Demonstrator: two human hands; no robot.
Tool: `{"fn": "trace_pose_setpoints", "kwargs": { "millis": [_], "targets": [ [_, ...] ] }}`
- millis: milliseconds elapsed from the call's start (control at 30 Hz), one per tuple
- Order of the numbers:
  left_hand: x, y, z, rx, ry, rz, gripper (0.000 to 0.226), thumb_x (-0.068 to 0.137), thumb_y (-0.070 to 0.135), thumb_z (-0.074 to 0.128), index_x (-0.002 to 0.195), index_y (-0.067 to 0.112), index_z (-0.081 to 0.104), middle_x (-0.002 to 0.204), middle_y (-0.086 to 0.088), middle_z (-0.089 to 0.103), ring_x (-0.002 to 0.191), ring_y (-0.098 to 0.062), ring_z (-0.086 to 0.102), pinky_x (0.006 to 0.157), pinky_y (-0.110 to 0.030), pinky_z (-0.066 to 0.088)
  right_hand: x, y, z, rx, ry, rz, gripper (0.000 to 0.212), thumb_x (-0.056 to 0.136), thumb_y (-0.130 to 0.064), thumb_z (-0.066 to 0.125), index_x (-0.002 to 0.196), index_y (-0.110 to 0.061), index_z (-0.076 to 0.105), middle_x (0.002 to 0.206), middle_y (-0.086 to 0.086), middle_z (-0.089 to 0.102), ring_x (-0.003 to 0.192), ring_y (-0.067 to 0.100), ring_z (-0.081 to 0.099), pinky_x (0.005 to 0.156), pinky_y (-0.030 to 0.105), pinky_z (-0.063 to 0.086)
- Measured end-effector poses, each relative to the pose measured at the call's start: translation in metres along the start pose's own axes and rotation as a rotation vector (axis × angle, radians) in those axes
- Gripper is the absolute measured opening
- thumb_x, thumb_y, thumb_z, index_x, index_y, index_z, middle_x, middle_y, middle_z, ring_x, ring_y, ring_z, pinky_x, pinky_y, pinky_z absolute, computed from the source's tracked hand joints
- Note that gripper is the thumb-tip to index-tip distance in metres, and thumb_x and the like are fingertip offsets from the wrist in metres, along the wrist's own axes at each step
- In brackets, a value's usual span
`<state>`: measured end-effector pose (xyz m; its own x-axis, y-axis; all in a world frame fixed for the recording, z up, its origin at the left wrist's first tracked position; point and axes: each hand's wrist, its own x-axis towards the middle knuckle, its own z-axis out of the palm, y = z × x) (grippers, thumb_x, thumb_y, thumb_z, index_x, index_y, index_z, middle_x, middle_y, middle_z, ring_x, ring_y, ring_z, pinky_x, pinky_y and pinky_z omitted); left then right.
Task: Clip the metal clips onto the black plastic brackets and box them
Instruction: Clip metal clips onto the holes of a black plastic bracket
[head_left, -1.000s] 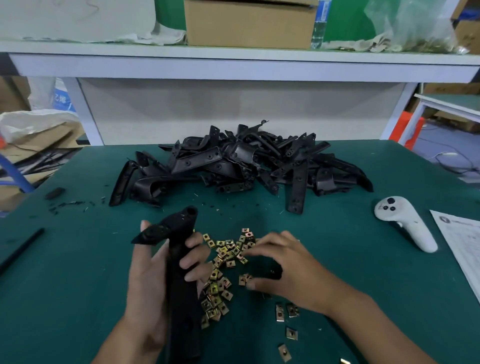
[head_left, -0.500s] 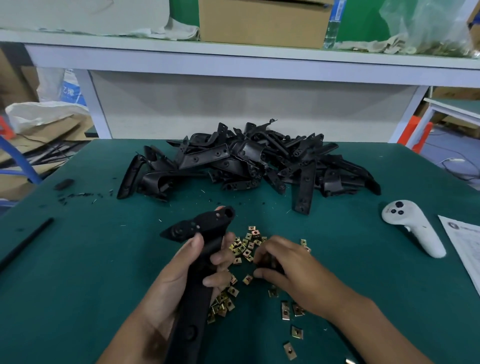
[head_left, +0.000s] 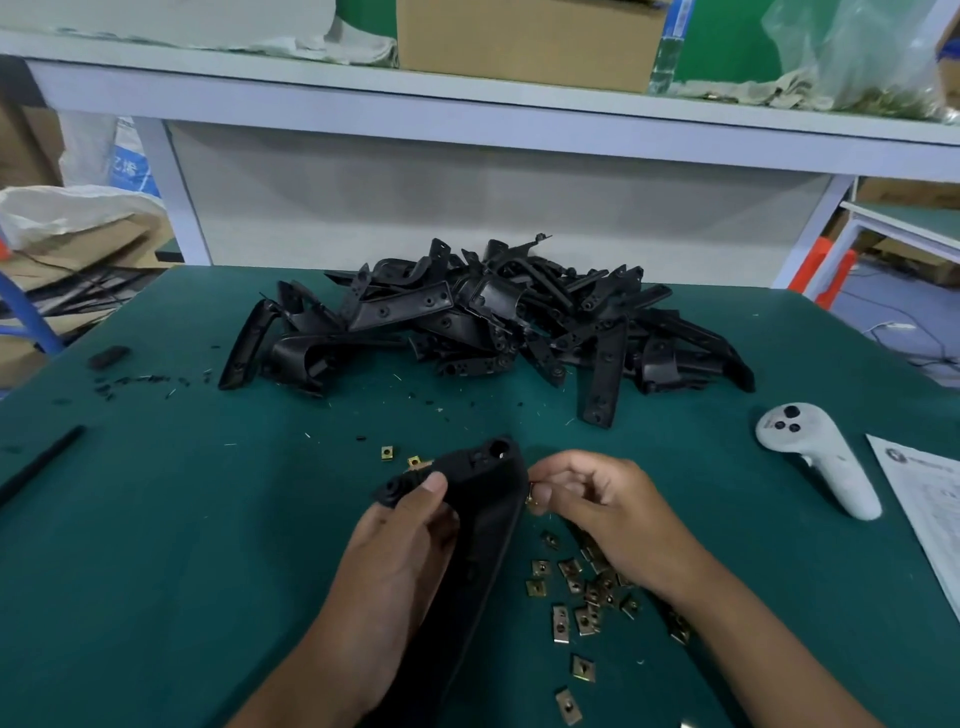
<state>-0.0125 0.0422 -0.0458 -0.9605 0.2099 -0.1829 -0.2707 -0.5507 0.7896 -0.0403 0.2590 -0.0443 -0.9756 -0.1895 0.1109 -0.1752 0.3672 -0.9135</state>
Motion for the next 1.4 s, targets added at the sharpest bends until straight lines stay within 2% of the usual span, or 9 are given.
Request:
{"fn": "trace_pose_setpoints", "kwargs": {
  "millis": [133, 233, 400, 600, 733, 833, 967, 1200, 1400],
  "targets": [
    [0.001, 0.001, 0.002, -0.009, -0.095, 0.078, 0.041, 0.078, 0.016, 0.081, 0.118, 0.023, 0.071, 0.104, -0.014, 0.075, 0.085, -0.025, 0.074, 0.068, -0.027, 0.059, 0.002, 0.0, -0.001, 0.172, 0.049, 0.047, 0.011, 0.1, -0.019, 0.064, 0.099, -0.027, 0.072, 0.084, -0.001, 0.074, 0.077, 0.007, 0.063, 0.065, 0.016, 0.045],
    [0.001, -0.004, 0.0, 0.074, -0.095, 0.069, 0.026, 0.074, 0.015, 0.083, 0.098, 0.017, 0.073, 0.085, -0.01, 0.068, 0.065, -0.018, 0.066, 0.057, -0.026, 0.053, 0.003, -0.003, -0.002, 0.357, 0.067, 0.08, 0.006, 0.098, -0.027, 0.062, 0.098, -0.025, 0.068, 0.088, 0.003, 0.075, 0.081, 0.013, 0.063, 0.06, 0.02, 0.044],
    [-0.003, -0.01, 0.002, 0.326, -0.065, 0.13, 0.021, 0.071, 0.025, 0.083, 0.09, 0.018, 0.076, 0.077, -0.007, 0.059, 0.072, -0.023, 0.054, 0.071, -0.036, 0.045, 0.002, -0.004, -0.002, 0.303, 0.05, 0.096, 0.007, 0.102, -0.016, 0.057, 0.108, -0.015, 0.062, 0.096, 0.005, 0.078, 0.085, 0.009, 0.07, 0.061, 0.019, 0.047],
    [-0.007, -0.006, 0.006, 0.484, -0.13, 0.199, 0.019, 0.074, 0.025, 0.086, 0.091, 0.027, 0.076, 0.068, 0.009, 0.064, 0.062, -0.002, 0.058, 0.06, -0.011, 0.045, 0.001, -0.007, 0.001, 0.253, 0.031, 0.11, 0.012, 0.106, -0.014, 0.051, 0.113, -0.013, 0.06, 0.104, 0.001, 0.079, 0.091, 0.012, 0.072, 0.069, 0.024, 0.047],
    [-0.006, -0.007, 0.004, 0.644, -0.124, 0.272, 0.029, 0.069, 0.029, 0.084, 0.095, 0.036, 0.075, 0.088, 0.008, 0.076, 0.079, -0.002, 0.071, 0.069, -0.009, 0.05, 0.0, -0.01, -0.001, 0.276, 0.033, 0.106, 0.016, 0.105, -0.013, 0.052, 0.115, -0.014, 0.064, 0.105, 0.003, 0.078, 0.091, 0.01, 0.071, 0.064, 0.018, 0.046],
    [-0.005, -0.008, 0.001, 0.674, -0.113, 0.28, 0.036, 0.067, 0.037, 0.092, 0.097, 0.039, 0.073, 0.093, 0.007, 0.077, 0.084, -0.007, 0.074, 0.073, -0.015, 0.054, -0.001, -0.013, -0.001, 0.274, 0.027, 0.101, 0.016, 0.101, -0.016, 0.058, 0.114, -0.017, 0.069, 0.102, 0.001, 0.079, 0.087, 0.006, 0.07, 0.064, 0.016, 0.046],
    [-0.002, -0.011, -0.001, 0.634, -0.045, 0.248, 0.044, 0.052, 0.047, 0.092, 0.086, 0.036, 0.066, 0.083, 0.0, 0.075, 0.071, -0.014, 0.07, 0.067, -0.032, 0.057, -0.003, -0.018, -0.002, 0.247, 0.03, 0.077, 0.017, 0.088, -0.031, 0.069, 0.104, -0.03, 0.078, 0.085, -0.014, 0.075, 0.08, -0.003, 0.066, 0.069, 0.014, 0.049],
    [-0.001, -0.014, 0.001, 0.511, -0.068, 0.236, 0.046, 0.044, 0.029, 0.1, 0.084, 0.022, 0.078, 0.078, -0.006, 0.076, 0.071, -0.016, 0.072, 0.066, -0.023, 0.058, -0.008, -0.026, 0.0, 0.313, -0.064, 0.018, 0.01, 0.086, -0.025, 0.073, 0.096, -0.022, 0.074, 0.081, -0.014, 0.073, 0.078, -0.004, 0.066, 0.07, 0.009, 0.049],
    [-0.003, -0.012, 0.004, 0.497, -0.069, 0.263, 0.039, 0.049, 0.021, 0.094, 0.082, 0.026, 0.074, 0.08, -0.007, 0.077, 0.072, -0.015, 0.074, 0.066, -0.021, 0.057, -0.011, -0.03, 0.001, 0.249, -0.088, -0.029, 0.006, 0.085, -0.027, 0.074, 0.09, -0.024, 0.076, 0.078, -0.015, 0.072, 0.073, -0.004, 0.064, 0.067, 0.008, 0.047]
  ]
}}
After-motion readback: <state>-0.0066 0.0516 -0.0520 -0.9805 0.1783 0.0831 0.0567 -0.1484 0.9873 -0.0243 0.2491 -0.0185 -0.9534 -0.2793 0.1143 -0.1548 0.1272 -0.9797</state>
